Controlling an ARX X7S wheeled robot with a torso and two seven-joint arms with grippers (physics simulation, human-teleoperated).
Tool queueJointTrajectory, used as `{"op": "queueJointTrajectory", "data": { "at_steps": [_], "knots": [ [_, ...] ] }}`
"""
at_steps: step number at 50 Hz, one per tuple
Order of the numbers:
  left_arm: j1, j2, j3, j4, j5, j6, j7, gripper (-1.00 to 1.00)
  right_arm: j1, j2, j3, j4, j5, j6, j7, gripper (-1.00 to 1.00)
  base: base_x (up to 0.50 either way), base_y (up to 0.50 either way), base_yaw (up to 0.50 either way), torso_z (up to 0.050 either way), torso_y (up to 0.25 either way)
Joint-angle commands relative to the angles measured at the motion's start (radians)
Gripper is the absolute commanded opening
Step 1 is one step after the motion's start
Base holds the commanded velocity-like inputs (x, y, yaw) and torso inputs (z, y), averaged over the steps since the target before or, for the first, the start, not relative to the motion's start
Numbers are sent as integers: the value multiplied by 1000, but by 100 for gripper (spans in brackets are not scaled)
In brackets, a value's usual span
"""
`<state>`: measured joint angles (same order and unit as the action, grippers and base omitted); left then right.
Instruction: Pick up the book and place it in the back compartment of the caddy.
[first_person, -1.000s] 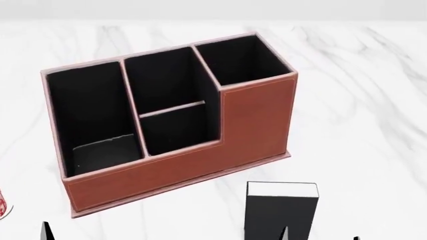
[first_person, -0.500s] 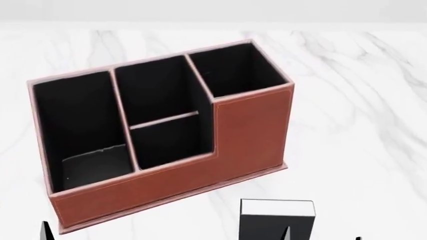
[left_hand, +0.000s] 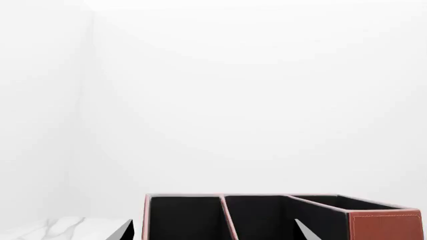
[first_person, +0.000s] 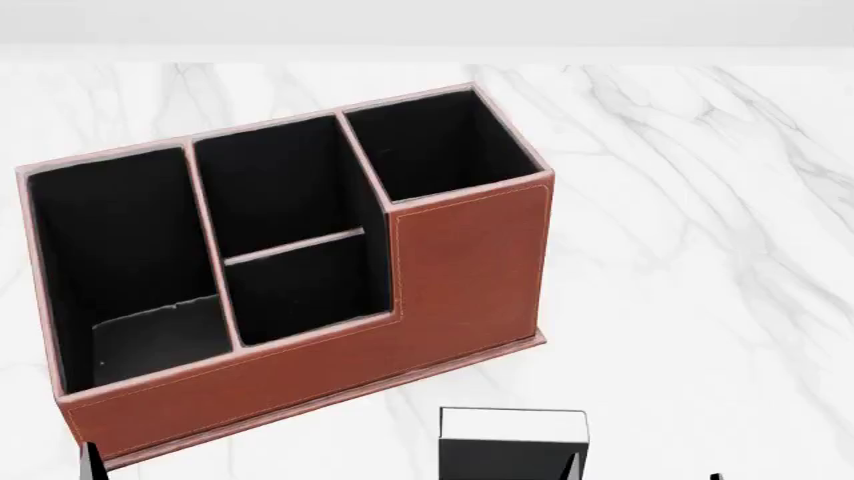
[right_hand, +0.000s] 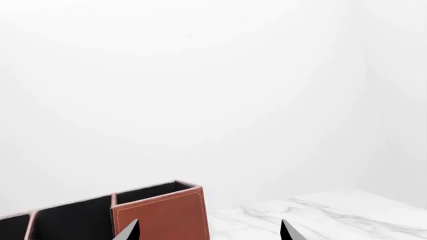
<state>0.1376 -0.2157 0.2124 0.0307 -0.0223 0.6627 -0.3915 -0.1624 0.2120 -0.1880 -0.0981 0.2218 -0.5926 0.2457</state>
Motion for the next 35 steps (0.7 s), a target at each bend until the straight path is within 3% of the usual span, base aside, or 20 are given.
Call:
{"op": "queueJointTrajectory", "data": {
  "at_steps": [1, 35],
  "knots": [
    [1, -4, 5, 4, 0, -1, -7, 100, 0, 5, -5, 0, 0, -1, 5, 100, 0, -125, 0, 0, 0],
    [-6, -15, 18, -2, -2, 0, -24, 100, 5, 12, -21, 12, -30, -15, 21, 100, 12, -29, 0, 0, 0]
  ]
}}
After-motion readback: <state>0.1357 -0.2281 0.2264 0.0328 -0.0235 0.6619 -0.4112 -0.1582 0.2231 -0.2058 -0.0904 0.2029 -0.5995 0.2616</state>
